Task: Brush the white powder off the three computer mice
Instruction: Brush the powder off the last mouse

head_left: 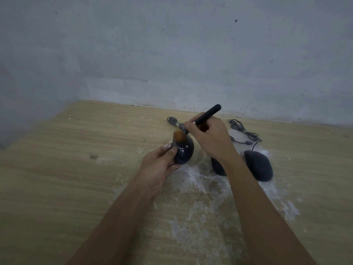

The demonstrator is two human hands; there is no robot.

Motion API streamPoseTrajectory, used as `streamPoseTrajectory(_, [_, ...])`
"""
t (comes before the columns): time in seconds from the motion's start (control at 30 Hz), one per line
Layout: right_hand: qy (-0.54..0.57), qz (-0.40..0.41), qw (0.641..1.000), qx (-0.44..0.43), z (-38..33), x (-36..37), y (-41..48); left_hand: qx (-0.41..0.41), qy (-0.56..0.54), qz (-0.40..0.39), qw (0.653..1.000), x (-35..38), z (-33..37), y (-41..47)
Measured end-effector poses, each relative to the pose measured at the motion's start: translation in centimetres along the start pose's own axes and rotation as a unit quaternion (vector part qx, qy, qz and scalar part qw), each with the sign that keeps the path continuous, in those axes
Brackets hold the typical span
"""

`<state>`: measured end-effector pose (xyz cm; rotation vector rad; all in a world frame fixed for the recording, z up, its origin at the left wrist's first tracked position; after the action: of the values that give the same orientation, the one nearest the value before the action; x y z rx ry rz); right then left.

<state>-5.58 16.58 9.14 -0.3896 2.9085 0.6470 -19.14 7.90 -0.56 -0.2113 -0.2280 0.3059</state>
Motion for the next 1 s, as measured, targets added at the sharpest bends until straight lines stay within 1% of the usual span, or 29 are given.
streamPoseTrajectory(0.07, [-0.005, 0.006, 1.0, -0.008, -0.2, 0.4, -0.2, 0.006, 0.014, 0.001, 1.0, 0.0, -0.1, 0.0])
streamPoseTrajectory(0.13, [0.011, 0.054, 0.998, -0.03, -0.8, -0.2, -0.2, 0.011, 0.024, 0.007, 1.0, -0.1, -0.1, 0.0])
streamPoseTrajectory(0.2, [0.029, 0.072, 0.996, -0.043, -1.2, -0.8, -0.1, 0.018, 0.032, 0.017, 0.999, -0.3, 0.0, 0.2])
streamPoseTrajectory(0.23, [0.033, 0.061, 0.997, -0.04, -1.1, -0.8, -0.1, 0.021, 0.037, 0.02, 0.999, -0.3, 0.1, 0.2])
streamPoseTrajectory(0.3, [0.019, 0.006, 1.0, -0.015, -0.6, -0.1, 0.0, 0.025, 0.048, 0.02, 0.998, -0.4, 0.1, 0.2])
streamPoseTrajectory(0.33, [-0.009, -0.013, 1.0, -0.008, -0.3, 0.5, -0.1, 0.024, 0.051, 0.018, 0.998, -0.4, 0.0, 0.2])
streamPoseTrajectory(0.37, [-0.043, -0.009, 0.999, -0.011, -0.1, 0.7, -0.2, 0.023, 0.052, 0.016, 0.998, -0.3, -0.1, 0.2])
streamPoseTrajectory(0.43, [-0.084, 0.053, 0.994, -0.034, -0.6, 0.3, -0.2, 0.027, 0.06, 0.02, 0.998, -0.3, -0.1, 0.2])
streamPoseTrajectory(0.47, [-0.079, 0.077, 0.993, -0.05, -1.0, 0.0, -0.2, 0.034, 0.072, 0.026, 0.996, -0.4, 0.1, 0.2])
streamPoseTrajectory(0.5, [-0.067, 0.078, 0.993, -0.061, -1.3, 0.0, -0.2, 0.044, 0.087, 0.033, 0.995, -0.5, 0.2, 0.2])
streamPoseTrajectory(0.53, [-0.056, 0.053, 0.995, -0.064, -1.5, 0.3, -0.1, 0.052, 0.103, 0.04, 0.993, -0.6, 0.4, 0.1])
streamPoseTrajectory(0.57, [-0.056, 0.01, 0.997, -0.06, -1.5, 0.8, -0.2, 0.059, 0.115, 0.047, 0.99, -0.7, 0.5, 0.1])
streamPoseTrajectory(0.63, [-0.087, -0.062, 0.993, -0.052, -1.5, 2.0, -0.5, 0.069, 0.134, 0.062, 0.987, -0.8, 0.6, 0.0])
streamPoseTrajectory(0.67, [-0.113, -0.064, 0.99, -0.058, -1.6, 2.3, -0.6, 0.07, 0.146, 0.07, 0.984, -0.9, 0.6, -0.1])
streamPoseTrajectory(0.77, [-0.154, 0.002, 0.984, -0.087, -2.3, 1.7, -0.6, 0.08, 0.182, 0.089, 0.976, -0.9, 0.8, -0.2])
streamPoseTrajectory(0.8, [-0.157, 0.005, 0.983, -0.091, -2.6, 1.7, -0.5, 0.087, 0.191, 0.095, 0.973, -0.9, 0.9, -0.3])
streamPoseTrajectory(0.83, [-0.17, -0.013, 0.982, -0.086, -2.6, 1.9, -0.5, 0.091, 0.196, 0.099, 0.971, -1.0, 1.0, -0.3])
streamPoseTrajectory(0.9, [-0.198, -0.089, 0.975, -0.055, -2.2, 2.9, -0.6, 0.091, 0.193, 0.101, 0.972, -1.1, 1.0, -0.4])
streamPoseTrajectory(0.93, [-0.189, -0.118, 0.974, -0.04, -2.0, 3.3, -0.7, 0.089, 0.186, 0.097, 0.974, -1.1, 1.0, -0.4])
streamPoseTrajectory(0.97, [-0.156, -0.126, 0.979, -0.029, -2.0, 3.4, -0.7, 0.084, 0.174, 0.093, 0.977, -1.0, 0.9, -0.4])
streamPoseTrajectory(1.0, [-0.105, -0.11, 0.988, -0.023, -2.0, 3.2, -0.7, 0.079, 0.157, 0.088, 0.98, -0.9, 0.9, -0.5])
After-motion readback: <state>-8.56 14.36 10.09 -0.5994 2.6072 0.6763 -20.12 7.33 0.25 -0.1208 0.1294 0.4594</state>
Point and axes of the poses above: each hand's wrist, its own y-axis towards the middle knuckle, its own x-axis out of the palm, z = x × y, the point moved 8 cm from there along y, towards the middle knuckle, and after that the axes turned 14 degrees about y, right-handed, at the moved point
